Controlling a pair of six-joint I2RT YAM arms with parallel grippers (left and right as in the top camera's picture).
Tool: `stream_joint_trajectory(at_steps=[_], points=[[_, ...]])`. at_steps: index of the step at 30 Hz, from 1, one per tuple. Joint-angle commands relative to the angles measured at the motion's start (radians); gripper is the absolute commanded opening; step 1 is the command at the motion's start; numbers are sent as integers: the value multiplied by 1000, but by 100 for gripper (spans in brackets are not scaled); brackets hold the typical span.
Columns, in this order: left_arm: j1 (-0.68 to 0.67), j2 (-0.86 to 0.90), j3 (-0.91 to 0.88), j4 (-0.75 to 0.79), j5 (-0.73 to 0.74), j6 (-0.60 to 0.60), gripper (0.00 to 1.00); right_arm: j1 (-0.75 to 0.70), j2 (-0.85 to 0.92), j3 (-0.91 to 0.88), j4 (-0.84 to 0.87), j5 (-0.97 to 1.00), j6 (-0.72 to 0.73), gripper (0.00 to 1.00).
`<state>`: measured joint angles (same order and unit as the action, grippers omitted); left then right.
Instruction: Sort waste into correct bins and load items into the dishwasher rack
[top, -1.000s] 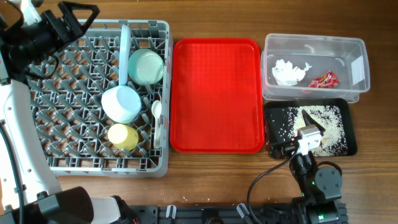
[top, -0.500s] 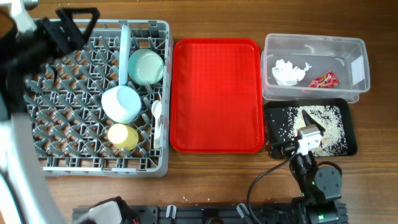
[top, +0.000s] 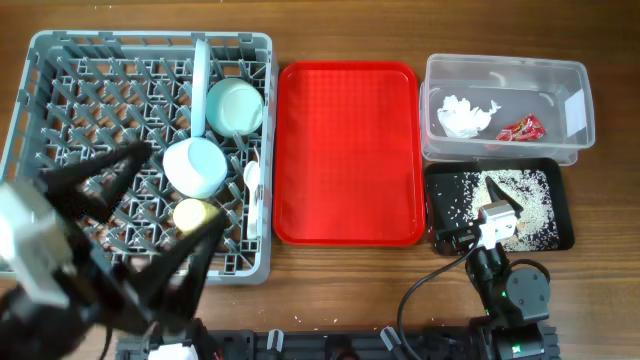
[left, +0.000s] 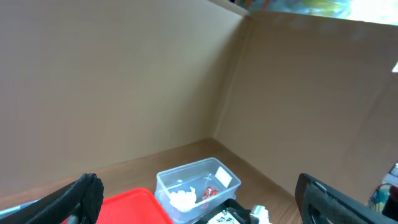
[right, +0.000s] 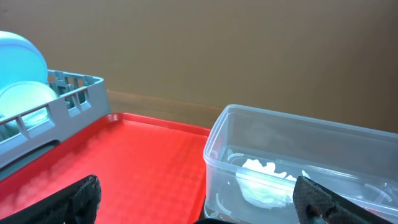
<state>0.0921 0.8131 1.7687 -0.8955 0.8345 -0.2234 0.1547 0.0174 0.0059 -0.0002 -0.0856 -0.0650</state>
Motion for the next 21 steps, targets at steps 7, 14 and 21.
stream_joint_trajectory(at_steps=[7, 14, 21], points=[[-32, -146, -323, 1, -30, 13, 100, 5, -7, -1, 3, 3, 15, 100], [-86, -442, -951, 359, -341, 13, 100, 5, -7, -1, 3, 3, 15, 100], [-167, -660, -1456, 986, -735, -8, 100, 5, -7, -1, 3, 3, 15, 100]])
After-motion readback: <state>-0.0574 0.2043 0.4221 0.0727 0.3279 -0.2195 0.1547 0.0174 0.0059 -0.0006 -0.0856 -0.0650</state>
